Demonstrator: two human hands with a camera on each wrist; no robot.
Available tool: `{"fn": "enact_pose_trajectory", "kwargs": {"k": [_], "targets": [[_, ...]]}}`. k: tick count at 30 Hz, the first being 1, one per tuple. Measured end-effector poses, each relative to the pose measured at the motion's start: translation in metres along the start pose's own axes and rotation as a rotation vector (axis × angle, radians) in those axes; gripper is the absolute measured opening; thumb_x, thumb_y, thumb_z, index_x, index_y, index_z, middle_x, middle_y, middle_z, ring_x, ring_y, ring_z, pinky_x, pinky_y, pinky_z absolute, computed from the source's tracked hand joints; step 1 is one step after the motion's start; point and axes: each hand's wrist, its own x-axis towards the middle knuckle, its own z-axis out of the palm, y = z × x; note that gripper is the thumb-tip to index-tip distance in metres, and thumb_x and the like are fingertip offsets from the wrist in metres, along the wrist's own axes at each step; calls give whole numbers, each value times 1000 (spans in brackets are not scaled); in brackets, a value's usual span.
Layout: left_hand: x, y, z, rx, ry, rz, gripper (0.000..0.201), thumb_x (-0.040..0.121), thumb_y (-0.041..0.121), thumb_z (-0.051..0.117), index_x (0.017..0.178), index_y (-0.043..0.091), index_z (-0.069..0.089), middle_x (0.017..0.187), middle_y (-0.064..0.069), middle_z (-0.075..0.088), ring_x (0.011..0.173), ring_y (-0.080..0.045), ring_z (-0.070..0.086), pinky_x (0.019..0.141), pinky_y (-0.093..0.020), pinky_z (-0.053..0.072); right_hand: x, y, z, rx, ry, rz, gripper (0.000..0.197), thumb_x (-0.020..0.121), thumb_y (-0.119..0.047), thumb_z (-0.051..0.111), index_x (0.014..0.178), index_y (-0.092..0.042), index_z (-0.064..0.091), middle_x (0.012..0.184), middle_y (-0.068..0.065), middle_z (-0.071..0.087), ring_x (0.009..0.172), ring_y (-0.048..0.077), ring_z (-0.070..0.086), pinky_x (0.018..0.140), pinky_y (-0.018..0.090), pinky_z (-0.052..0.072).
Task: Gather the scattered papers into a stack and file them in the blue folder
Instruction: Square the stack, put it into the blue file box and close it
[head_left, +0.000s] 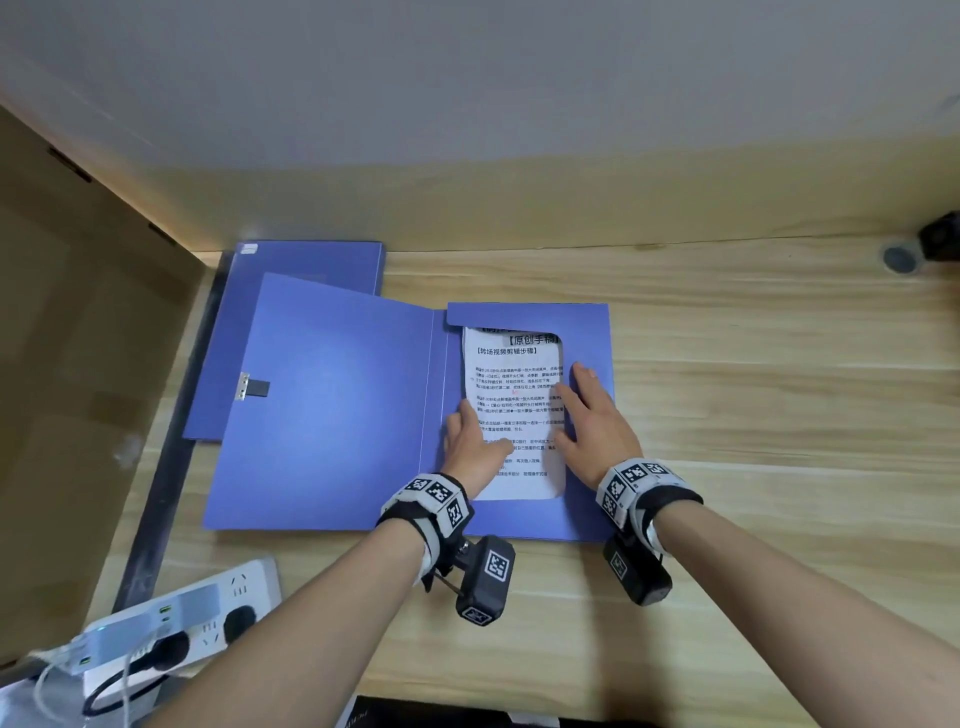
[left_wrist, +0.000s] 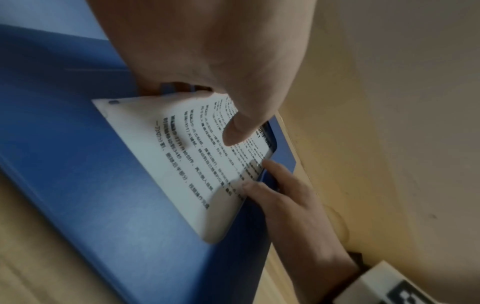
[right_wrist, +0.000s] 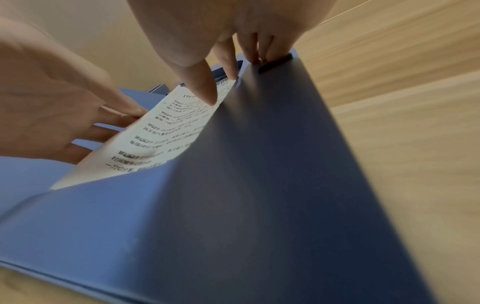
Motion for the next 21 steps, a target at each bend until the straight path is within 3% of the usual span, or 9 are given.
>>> {"fn": "enact_pose_trajectory", "kwargs": {"k": [3,5,8,10,14,19,21], "targets": [[-3,5,-7,98,-5,3,85,77,35,56,151,19,16,145,-6,27,141,-29,23,115,-43,27,-1,-2,-7,26,-27,-6,65,93,-26,53,152,-18,26,165,5,5,152,21,2,121,37,19],[-5,2,-12,121,66,-2,81,88,29,54,154,14,10,152,-7,21,144,-29,19,115,-41,25,-4,0,-12,24,-9,-20,64,94,-28,52,152,-16,27,164,5,7,152,21,4,122,35,15],[-10,-10,-14,84,158,8,58,85,28,52,137,8,38,143,-14,37,132,-32,38,108,-44,37,-14,7,-16,-25,19,-24,64,93,-26,53,151,-12,30,164,7,10,152,22,7,123,37,14],[-17,-19,-7,65,139,27,47,80,28,51,125,13,46,132,-12,44,125,-31,45,103,-46,41,-24,12,-13,-41,9,-8,66,92,-25,53,152,-11,29,164,7,9,152,22,6,123,37,14],[-30,-25,9,71,70,84,71,81,26,54,148,24,29,143,-1,35,137,-26,31,112,-42,31,-46,15,-5,-53,-44,1,68,95,-27,48,155,-11,18,165,4,-1,152,19,-4,121,31,10],[-28,-16,-3,-33,-79,48,83,72,38,59,149,30,30,150,4,37,142,-22,32,116,-45,28,-55,17,-6,-85,-77,-1,69,97,-30,44,155,-12,12,165,4,-8,151,19,-9,121,31,10],[-30,-18,-12,-134,-52,39,80,75,36,60,149,27,32,153,4,38,145,-22,32,117,-46,28,-56,19,-9,-100,-65,-18,68,97,-30,44,155,-11,13,165,6,-5,152,21,-7,122,32,10]]}}
